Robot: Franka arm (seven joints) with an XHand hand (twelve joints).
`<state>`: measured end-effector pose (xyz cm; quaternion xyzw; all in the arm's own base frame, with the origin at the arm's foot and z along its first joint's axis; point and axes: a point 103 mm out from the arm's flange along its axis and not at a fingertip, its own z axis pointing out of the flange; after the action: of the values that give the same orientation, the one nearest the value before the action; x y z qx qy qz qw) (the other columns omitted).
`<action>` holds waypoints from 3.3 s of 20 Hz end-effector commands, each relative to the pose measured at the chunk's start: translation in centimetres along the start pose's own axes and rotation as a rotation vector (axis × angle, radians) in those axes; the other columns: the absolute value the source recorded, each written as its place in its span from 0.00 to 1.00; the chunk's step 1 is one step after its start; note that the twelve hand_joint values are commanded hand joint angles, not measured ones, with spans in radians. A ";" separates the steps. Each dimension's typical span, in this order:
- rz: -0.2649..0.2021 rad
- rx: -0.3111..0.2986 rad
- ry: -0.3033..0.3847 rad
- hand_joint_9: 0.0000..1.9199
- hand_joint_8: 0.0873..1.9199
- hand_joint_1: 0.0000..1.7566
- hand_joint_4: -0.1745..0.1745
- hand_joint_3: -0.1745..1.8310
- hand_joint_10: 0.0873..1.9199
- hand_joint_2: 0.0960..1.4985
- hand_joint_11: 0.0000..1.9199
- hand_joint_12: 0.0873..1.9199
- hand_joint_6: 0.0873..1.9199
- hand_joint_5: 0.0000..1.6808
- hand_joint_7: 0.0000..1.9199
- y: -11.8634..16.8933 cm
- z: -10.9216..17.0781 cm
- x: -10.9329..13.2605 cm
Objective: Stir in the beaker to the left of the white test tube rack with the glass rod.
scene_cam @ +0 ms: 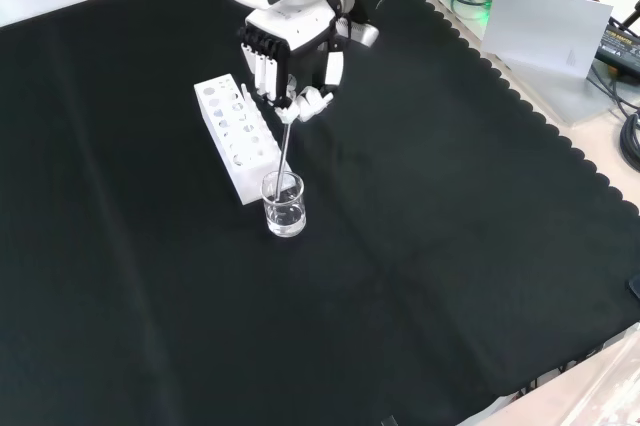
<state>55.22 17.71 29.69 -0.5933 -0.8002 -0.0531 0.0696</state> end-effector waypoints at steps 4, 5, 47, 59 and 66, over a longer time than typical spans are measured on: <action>0.001 0.002 -0.014 0.85 0.51 0.75 0.00 0.51 0.36 0.34 0.86 0.29 0.27 0.74 0.66 0.1 1.1 -1.5; 0.004 0.002 -0.015 0.85 0.51 0.75 0.00 0.51 0.36 0.34 0.86 0.29 0.27 0.74 0.66 0.1 1.2 -1.5; 0.026 0.011 0.029 0.85 0.50 0.75 0.00 0.51 0.36 0.34 0.86 0.30 0.27 0.74 0.67 -0.4 1.0 -3.4; -0.016 0.019 0.035 0.85 0.51 0.76 0.00 0.53 0.36 0.32 0.86 0.30 0.27 0.75 0.67 -4.0 1.7 0.8; -0.056 0.024 0.042 0.86 0.51 0.76 0.00 0.53 0.36 0.32 0.86 0.30 0.27 0.75 0.67 -1.6 2.1 2.9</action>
<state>51.33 18.09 27.94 -0.5815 -0.8068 -0.0527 0.0902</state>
